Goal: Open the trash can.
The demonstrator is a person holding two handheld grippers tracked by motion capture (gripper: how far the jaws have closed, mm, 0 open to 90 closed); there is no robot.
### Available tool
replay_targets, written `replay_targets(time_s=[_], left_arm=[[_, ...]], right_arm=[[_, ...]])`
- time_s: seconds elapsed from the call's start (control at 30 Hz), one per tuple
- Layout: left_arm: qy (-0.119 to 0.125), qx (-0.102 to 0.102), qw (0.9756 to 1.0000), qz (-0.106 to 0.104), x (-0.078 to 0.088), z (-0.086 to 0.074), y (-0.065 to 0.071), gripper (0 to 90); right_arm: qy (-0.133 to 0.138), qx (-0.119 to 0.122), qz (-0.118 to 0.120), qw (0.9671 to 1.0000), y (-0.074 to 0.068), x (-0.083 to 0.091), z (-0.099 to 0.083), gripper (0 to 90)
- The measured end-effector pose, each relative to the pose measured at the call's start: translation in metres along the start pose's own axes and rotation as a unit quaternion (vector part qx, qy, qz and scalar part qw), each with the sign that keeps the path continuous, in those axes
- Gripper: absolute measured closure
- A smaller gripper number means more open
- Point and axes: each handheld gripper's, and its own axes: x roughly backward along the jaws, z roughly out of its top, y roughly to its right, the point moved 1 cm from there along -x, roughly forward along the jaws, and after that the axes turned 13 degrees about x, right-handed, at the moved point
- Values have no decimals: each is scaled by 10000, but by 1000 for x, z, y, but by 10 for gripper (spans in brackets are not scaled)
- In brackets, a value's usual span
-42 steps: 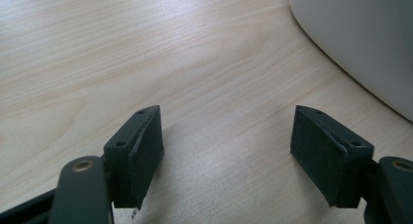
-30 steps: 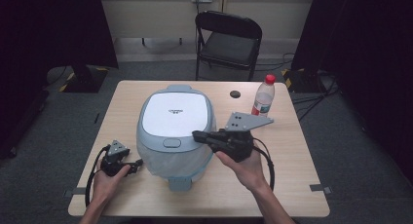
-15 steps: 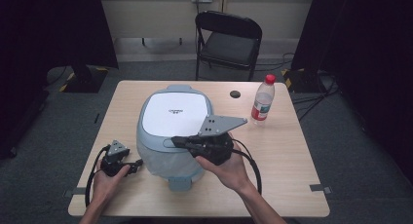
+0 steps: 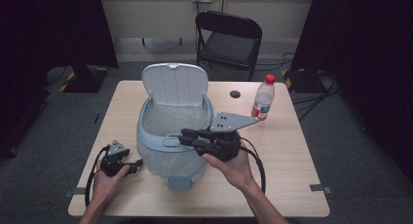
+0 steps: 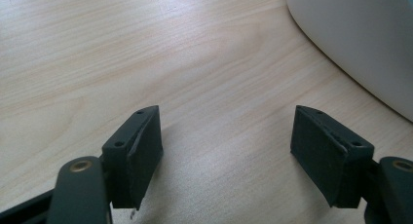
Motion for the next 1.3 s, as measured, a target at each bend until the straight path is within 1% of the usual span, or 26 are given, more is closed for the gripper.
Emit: replay_targets(time_s=[0.13, 0.2, 0.23, 0.33, 0.37, 0.43, 0.57, 0.67, 0.7, 0.73, 0.8, 0.83, 0.87, 0.9, 0.93, 0.97, 1.0, 1.03, 1.07, 1.1, 1.13, 1.17, 1.2, 1.23, 1.27, 1.3], left_arm=[[0, 0, 10000, 2, 0, 0, 0, 268], [2, 14, 10000, -8, 0, 0, 0, 268], [1, -1, 10000, 0, 0, 0, 0, 268], [1, 14, 10000, -7, 0, 0, 0, 268], [0, 1, 10000, 3, 0, 0, 0, 268], [0, 1, 10000, -2, 0, 0, 0, 268], [3, 30, 10000, 12, 0, 0, 0, 267], [12, 79, 10000, 19, -1, 1, -1, 266], [9, 69, 10000, 12, -2, 2, -2, 266], [9, 69, 10000, 12, -2, 2, -2, 266], [8, 69, 10000, 10, -2, 2, -3, 266], [8, 64, 10000, 38, -2, 2, -3, 265], [6, 68, 10000, 45, -2, 2, -4, 264], [6, 68, 10000, 45, -2, 2, -4, 264], [11, 73, 10000, 61, -2, 3, -4, 263], [14, 76, 9999, 66, -2, 3, -4, 262], [14, 76, 9999, 66, -2, 3, -4, 261], [15, 80, 9999, 72, -2, 3, -5, 260], [15, 78, 9999, 73, -2, 3, -5, 260], [16, 78, 9999, 73, -2, 3, -5, 260], [16, 78, 9999, 74, -2, 3, -5, 260], [15, 77, 9999, 76, -2, 3, -4, 260], [15, 77, 9999, 76, -2, 3, -4, 260], [16, 77, 9999, 75, -2, 3, -4, 260], [15, 75, 9999, 77, -2, 3, -4, 260], [16, 77, 9999, 76, -2, 3, -4, 260]], right_arm=[[41, -156, -289, 9995, 11, 18, -10, 669], [69, -174, -356, 9992, 12, 21, -11, 670], [177, -244, -470, 9984, 18, 31, -16, 671], [165, -285, -584, 9977, 21, 36, -19, 671], [100, -349, -722, 9967, 26, 42, -24, 670], [81, -379, -755, 9964, 28, 44, -27, 668], [-42, -580, -1045, 9928, 42, 54, -46, 624], [-196, -893, -1211, 9884, 57, 54, -70, 541], [-379, -1010, -1440, 9837, 67, 55, -85, 501], [-379, -1010, -1440, 9837, 67, 55, -85, 501], [-543, -1116, -1605, 9792, 77, 55, -99, 459], [-794, -1131, -1856, 9729, 86, 55, -111, 398], [-871, -1168, -1921, 9705, 90, 55, -117, 383], [-871, -1168, -1921, 9705, 90, 55, -117, 383], [-1081, -1254, -2072, 9642, 99, 56, -128, 339], [-1116, -1320, -2144, 9613, 102, 57, -133, 320], [-1116, -1320, -2144, 9613, 102, 57, -133, 320], [-1266, -1481, -2301, 9535, 111, 58, -146, 293], [-1266, -1481, -2301, 9535, 111, 58, -146, 293], [-1496, -1567, -2485, 9441, 116, 60, -155, 252], [-1496, -1567, -2485, 9441, 116, 60, -155, 252], [-1659, -1767, -2571, 9355, 121, 61, -163, 212], [-1745, -1738, -2625, 9330, 123, 61, -165, 211], [-1745, -1738, -2625, 9330, 123, 61, -165, 211], [-1839, -1727, -2734, 9283, 127, 62, -169, 204], [-1931, -1864, -2881, 9192, 137, 65, -180, 185]])
